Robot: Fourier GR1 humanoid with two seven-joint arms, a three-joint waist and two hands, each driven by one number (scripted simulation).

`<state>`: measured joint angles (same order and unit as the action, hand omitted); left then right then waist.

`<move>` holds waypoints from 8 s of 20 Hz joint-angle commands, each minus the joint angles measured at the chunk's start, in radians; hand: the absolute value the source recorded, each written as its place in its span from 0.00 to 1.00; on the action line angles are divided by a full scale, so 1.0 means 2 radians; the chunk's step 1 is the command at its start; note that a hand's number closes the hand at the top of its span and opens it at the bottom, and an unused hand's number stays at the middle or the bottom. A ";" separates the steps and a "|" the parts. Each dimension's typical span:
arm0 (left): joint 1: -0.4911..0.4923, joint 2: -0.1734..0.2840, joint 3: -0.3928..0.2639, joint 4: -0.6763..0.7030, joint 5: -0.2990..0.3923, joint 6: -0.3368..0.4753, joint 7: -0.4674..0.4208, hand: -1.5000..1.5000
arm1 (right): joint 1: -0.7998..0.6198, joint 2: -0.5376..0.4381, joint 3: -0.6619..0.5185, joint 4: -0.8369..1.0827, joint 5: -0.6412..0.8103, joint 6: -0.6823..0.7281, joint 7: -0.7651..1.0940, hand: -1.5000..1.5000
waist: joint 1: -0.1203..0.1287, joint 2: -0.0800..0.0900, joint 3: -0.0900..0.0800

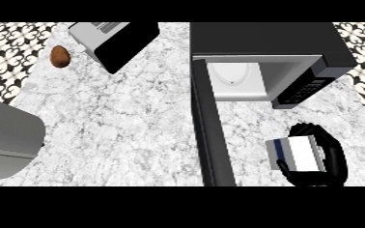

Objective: Pick up the milk, place it into the microwave and close the microwave

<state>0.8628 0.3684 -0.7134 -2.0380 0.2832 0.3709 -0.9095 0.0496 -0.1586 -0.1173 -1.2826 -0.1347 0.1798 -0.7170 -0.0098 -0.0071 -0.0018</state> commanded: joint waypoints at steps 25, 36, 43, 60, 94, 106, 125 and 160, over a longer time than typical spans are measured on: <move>0.027 0.070 0.041 -0.005 0.072 -0.039 -0.040 0.00 | -0.231 0.079 0.024 0.165 0.087 -0.200 0.101 1.00 | 0.018 0.005 0.001; -0.016 0.056 0.049 -0.003 0.069 -0.029 -0.014 0.00 | -0.371 0.049 -0.030 0.416 0.131 -0.273 0.016 1.00 | 0.028 0.012 0.002; -0.002 0.072 0.054 0.006 0.070 -0.046 -0.033 0.00 | -0.418 0.007 -0.049 0.499 0.139 -0.282 -0.015 1.00 | 0.049 0.019 0.003; -0.018 0.062 0.053 0.028 0.079 -0.063 -0.031 0.00 | -0.483 -0.007 -0.089 0.531 0.130 -0.361 -0.084 1.00 | 0.067 0.028 0.004; -0.063 0.067 0.069 0.047 0.075 -0.072 -0.007 0.00 | -0.514 0.002 0.005 0.620 0.277 -0.508 0.043 0.00 | 0.093 0.038 0.005; -0.065 0.063 0.076 0.057 0.079 -0.078 -0.011 0.00 | -0.504 0.021 -0.048 0.586 0.223 -0.384 -0.018 0.00 | 0.065 0.030 0.005; -0.031 0.073 0.063 0.013 0.059 -0.056 0.010 0.00 | -0.388 0.043 -0.109 0.577 0.157 -0.201 -0.167 0.00 | 0.028 0.013 0.003; -0.281 -0.021 -0.053 0.169 -0.098 -0.039 0.214 1.00 | -0.091 -0.123 -0.107 0.387 0.064 0.082 -0.202 0.00 | -0.001 0.004 0.001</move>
<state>0.3883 0.3733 -0.7943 -1.7621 0.1387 0.2945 -0.5313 -0.1817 -0.3586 -0.3073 -0.5186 0.0314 0.1927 -1.0143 -0.0157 -0.0005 0.0002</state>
